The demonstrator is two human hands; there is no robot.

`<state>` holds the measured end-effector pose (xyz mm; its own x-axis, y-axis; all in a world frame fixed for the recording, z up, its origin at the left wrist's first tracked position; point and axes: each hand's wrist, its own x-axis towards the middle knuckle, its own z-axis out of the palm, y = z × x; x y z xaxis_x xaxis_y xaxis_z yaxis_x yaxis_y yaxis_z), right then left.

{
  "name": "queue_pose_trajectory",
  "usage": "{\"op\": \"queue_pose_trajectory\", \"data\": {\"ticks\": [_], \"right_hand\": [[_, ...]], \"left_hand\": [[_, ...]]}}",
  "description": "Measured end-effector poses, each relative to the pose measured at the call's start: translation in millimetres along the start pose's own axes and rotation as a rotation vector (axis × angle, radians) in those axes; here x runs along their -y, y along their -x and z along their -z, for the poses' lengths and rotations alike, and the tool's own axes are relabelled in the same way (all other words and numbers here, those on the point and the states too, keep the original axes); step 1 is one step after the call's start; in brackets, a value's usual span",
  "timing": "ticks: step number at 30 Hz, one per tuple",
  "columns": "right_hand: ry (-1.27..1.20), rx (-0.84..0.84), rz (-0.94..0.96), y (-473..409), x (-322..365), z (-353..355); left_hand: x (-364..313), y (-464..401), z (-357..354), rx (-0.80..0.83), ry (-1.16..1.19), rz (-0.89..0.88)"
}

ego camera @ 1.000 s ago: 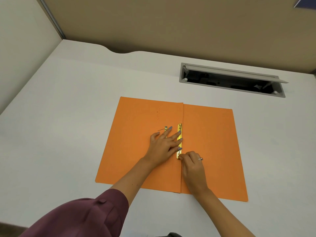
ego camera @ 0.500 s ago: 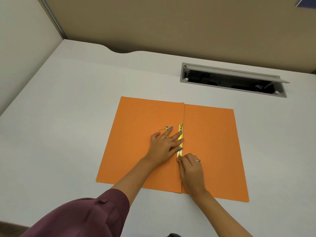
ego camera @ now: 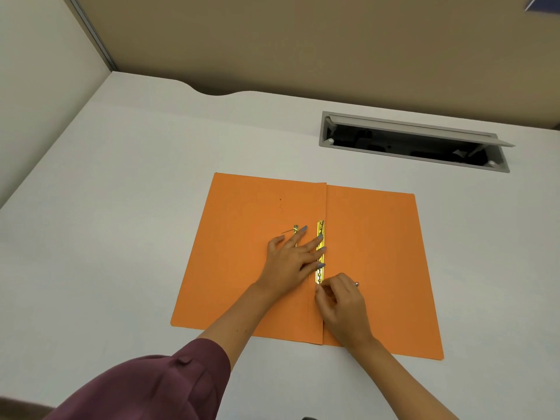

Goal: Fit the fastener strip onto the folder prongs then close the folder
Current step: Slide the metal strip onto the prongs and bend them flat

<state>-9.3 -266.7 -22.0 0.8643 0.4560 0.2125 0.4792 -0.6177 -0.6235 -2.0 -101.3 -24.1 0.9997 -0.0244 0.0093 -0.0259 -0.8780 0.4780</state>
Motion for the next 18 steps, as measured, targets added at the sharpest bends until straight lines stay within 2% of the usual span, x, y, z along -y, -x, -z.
{"op": "queue_pose_trajectory", "data": {"ticks": [4,7,13,18], "right_hand": [[-0.171,-0.054,-0.140,-32,-2,4],[-0.209,-0.012,-0.222,-72,-4,6],[-0.151,0.152,-0.150,-122,-10,8],[-0.160,0.251,-0.185,-140,-25,11]], "left_hand": [[2,1,-2,-0.038,0.001,-0.014],[3,0,-2,-0.044,-0.008,-0.009],[-1,1,-6,-0.045,-0.024,-0.016],[4,0,-6,-0.086,0.001,-0.015]]}}
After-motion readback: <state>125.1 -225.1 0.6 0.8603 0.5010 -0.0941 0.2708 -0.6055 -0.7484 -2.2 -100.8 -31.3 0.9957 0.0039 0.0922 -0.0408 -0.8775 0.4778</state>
